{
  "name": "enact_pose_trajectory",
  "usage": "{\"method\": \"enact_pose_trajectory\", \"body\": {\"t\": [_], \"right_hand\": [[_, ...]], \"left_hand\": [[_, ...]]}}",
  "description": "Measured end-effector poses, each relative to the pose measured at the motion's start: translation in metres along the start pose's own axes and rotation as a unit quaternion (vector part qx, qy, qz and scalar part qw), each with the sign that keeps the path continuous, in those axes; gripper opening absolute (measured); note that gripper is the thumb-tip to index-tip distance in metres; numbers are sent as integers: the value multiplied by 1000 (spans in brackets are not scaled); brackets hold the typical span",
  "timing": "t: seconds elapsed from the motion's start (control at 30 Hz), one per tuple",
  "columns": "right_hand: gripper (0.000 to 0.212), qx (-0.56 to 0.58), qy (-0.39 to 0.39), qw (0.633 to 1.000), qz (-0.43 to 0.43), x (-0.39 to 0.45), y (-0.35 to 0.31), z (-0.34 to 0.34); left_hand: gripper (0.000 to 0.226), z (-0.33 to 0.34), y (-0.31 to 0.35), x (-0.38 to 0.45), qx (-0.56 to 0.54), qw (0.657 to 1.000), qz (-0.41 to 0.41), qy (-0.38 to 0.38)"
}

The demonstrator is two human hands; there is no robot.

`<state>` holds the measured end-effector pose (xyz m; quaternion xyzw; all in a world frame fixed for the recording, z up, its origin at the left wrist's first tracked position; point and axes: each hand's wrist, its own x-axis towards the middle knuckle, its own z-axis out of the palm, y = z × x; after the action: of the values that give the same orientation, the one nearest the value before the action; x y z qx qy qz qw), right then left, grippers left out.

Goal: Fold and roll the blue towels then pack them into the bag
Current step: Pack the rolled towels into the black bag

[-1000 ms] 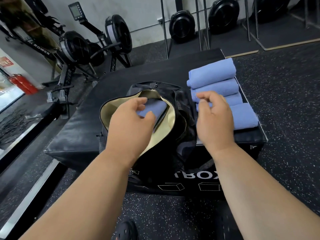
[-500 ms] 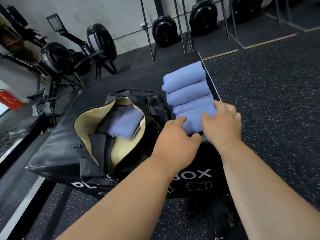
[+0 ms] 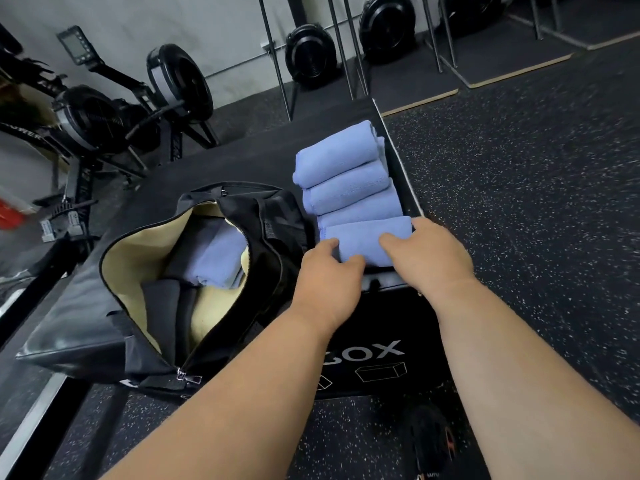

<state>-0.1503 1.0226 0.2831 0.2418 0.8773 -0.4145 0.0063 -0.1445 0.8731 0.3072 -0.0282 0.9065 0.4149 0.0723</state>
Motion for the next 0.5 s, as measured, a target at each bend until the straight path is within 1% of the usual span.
{"method": "enact_pose_trajectory", "body": {"t": [0.03,0.07,0.1,0.13,0.17,0.2,0.23,0.27,0.3,0.37,0.43,0.5], "right_hand": [[45,2,-5,1000,2,0,0,-2],[44,4,-6,1000,3,0,1,-3],[45,5,-5,1000,5,-1,2,-3],[46,3,-3,1000,5,-1,2,-4],[46,0,0,1000,6,-1,3,-4],[46,1,4,1000,8,-2,3,-4],[46,5,8,1000,9,-3,3,-4],[46,14,15,1000,11,-3,3,-4],[46,27,22,999,13,-3,3,-5],[46,56,30,998,14,-3,4,-7],[49,83,30,996,14,-5,2,-8],[64,87,26,996,1,-6,1,-6]], "left_hand": [[18,0,3,-1,-15,1000,-11,-1],[37,1,6,-1,-30,999,-16,-3],[50,2,6,-2,-35,999,-20,-1],[52,3,6,-2,-38,999,-15,5],[42,4,6,-2,-38,999,1,19],[25,5,6,-3,-34,999,15,38],[12,6,7,-4,-24,998,32,58],[12,7,6,-5,-14,996,50,68],[22,7,6,-6,5,995,64,72],[49,2,12,-13,26,992,92,81],[56,-4,18,-20,49,984,139,102],[55,-10,20,-24,78,971,188,127]]}}
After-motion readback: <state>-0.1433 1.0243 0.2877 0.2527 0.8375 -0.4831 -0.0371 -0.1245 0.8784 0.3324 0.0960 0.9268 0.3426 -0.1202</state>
